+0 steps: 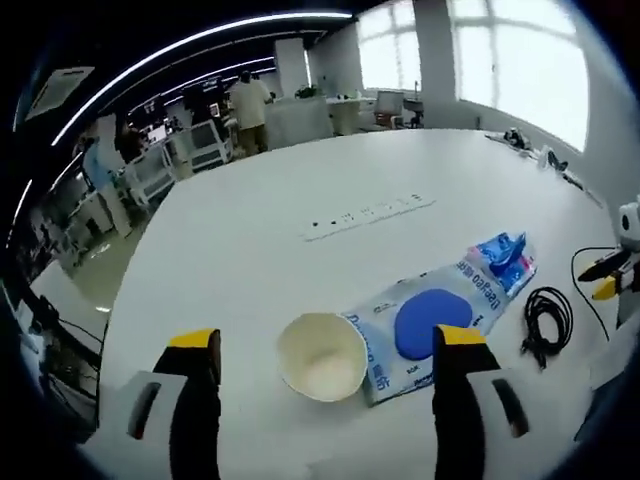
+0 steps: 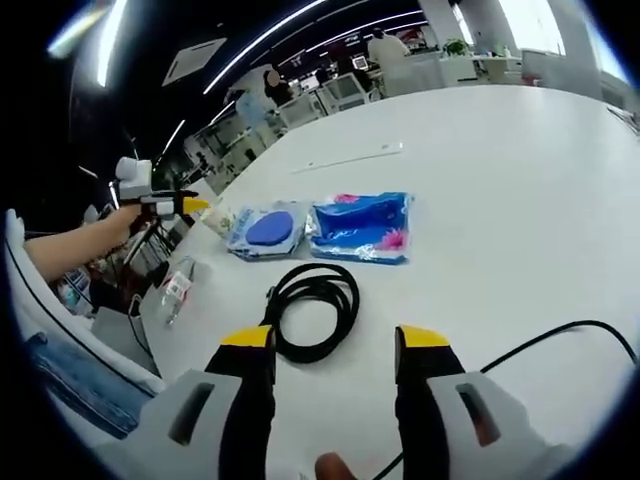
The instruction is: Arrange the tabletop items into an orderly group along one side of the table until the central work area is clear of visible clutter.
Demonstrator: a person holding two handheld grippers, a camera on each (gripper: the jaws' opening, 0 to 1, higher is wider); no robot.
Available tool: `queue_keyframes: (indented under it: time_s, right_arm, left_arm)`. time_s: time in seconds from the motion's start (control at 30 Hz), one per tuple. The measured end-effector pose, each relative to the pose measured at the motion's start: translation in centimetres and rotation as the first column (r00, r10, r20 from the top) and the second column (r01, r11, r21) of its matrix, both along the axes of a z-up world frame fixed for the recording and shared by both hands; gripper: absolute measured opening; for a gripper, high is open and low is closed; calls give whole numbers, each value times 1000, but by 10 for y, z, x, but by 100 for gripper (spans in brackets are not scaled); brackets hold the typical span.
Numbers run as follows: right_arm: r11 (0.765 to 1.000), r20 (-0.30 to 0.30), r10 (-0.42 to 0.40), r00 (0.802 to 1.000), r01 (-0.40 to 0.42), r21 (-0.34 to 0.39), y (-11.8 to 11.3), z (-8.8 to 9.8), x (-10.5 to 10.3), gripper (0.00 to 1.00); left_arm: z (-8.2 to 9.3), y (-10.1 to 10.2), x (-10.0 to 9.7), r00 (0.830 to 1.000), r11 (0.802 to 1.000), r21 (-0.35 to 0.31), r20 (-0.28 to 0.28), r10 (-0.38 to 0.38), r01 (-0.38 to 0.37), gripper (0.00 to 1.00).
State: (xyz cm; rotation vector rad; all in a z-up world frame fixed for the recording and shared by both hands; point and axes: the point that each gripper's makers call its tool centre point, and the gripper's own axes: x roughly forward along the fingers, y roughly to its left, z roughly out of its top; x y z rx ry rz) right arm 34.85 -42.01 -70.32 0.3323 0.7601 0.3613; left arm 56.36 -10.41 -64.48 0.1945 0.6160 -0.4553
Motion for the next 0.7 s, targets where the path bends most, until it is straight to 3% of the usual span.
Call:
queue_keyframes:
  time_s: [0.3,0.7]
  right_arm:
    - [1000,-7,-3,1000,3,16,2,0,-3,46]
    - [1000,-4,6,1000,-6,18,6,-1,-11,46]
  left_arm:
    - [-5,13,-15,999,1000,15,-44,25,-25,99]
    - [-3,28,-32,997,999,17,-57,46,-45,94]
